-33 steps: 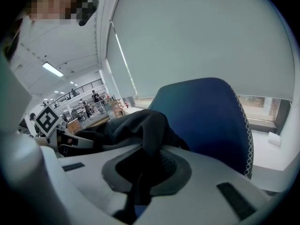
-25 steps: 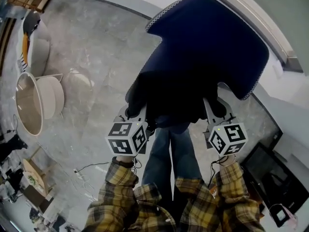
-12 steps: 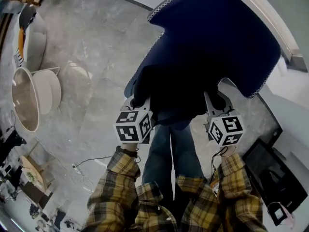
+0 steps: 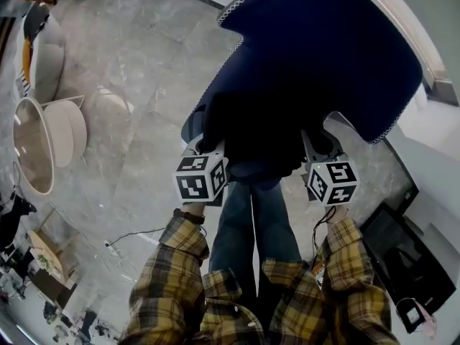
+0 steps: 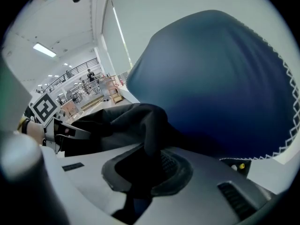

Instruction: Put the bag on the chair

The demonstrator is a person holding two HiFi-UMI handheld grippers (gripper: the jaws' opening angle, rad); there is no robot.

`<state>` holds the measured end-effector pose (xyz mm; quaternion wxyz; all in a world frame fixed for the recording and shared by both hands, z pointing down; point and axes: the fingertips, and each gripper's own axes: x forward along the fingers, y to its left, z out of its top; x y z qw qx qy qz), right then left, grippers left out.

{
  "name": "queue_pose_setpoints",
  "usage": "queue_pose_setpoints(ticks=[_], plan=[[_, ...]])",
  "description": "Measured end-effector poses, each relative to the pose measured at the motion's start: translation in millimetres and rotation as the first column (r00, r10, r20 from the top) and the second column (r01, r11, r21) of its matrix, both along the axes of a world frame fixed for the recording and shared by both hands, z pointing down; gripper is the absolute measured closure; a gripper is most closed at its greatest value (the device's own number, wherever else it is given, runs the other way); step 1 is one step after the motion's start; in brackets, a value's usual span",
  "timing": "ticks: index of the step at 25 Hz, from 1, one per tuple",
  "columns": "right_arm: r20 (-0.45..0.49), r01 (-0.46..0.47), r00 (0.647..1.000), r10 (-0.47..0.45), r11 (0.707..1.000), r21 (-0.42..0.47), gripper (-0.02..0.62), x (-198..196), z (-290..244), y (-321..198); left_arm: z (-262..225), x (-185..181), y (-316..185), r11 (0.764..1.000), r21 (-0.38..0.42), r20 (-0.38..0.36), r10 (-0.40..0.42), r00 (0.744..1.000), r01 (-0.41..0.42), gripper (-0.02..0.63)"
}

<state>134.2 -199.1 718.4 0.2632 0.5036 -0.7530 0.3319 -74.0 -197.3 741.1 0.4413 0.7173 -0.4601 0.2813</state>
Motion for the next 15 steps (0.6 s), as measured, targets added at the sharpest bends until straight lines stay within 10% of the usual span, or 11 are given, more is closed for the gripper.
queue_pose_setpoints(ticks=[15], plan=[[-0.058, 0.048, 0.997, -0.049, 0.999, -0.021, 0.538, -7, 40, -1, 43, -5, 2, 0.999, -0.045, 0.035, -0.025, 0.999, 0.026, 0.566]])
